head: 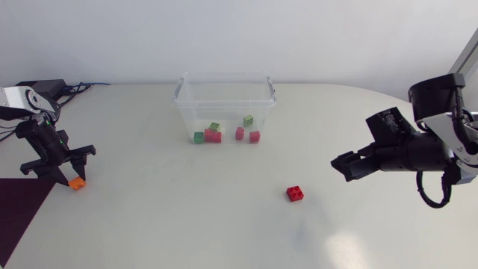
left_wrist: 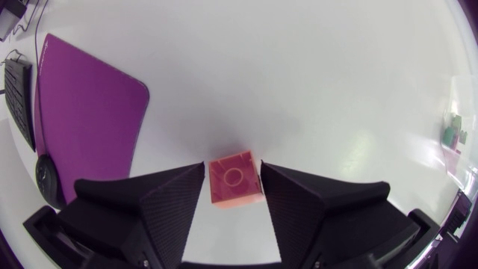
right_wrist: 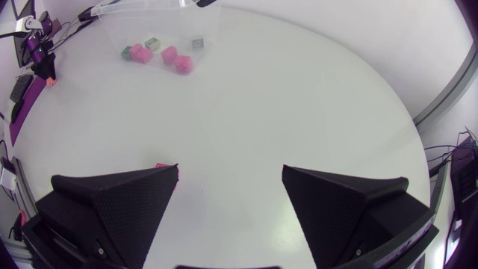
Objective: Place the duplo bricks in the container
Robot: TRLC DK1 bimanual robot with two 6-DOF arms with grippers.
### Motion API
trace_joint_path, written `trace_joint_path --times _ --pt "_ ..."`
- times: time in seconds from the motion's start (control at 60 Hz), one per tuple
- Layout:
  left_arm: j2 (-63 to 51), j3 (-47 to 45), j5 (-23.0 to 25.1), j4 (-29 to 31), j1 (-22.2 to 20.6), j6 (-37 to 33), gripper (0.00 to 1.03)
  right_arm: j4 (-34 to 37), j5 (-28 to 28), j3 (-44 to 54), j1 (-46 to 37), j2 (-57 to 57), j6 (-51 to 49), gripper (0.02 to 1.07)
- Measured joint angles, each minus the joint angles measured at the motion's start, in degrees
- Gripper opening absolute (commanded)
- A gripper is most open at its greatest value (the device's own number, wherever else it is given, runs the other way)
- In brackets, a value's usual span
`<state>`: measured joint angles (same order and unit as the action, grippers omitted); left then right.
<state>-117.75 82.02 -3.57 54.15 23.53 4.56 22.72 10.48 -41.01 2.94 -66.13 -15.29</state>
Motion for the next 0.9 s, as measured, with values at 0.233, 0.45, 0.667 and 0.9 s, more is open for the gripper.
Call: trace_joint_path --times 0.233,0.45,0.667,0.9 --pt "0.44 -0.04 0.00 -0.09 0.00 0.02 0.45 -0.26 0.07 0.00 -0.44 0.17 0.00 1.03" --pt "0.50 -0.07 0.00 -0.02 0.00 0.20 0.47 -0.26 0.07 0.00 -0.44 0.17 0.00 1.03" --pt "1.25 -0.76 0.02 0.63 -1.86 0.13 0.48 -0.26 0.07 0.00 -0.46 0.20 0.00 1.03" --pt "1.33 -0.83 2.29 0.87 -7.72 -0.74 0.49 -0.63 0.15 0.52 -1.20 0.57 -0.24 1.03"
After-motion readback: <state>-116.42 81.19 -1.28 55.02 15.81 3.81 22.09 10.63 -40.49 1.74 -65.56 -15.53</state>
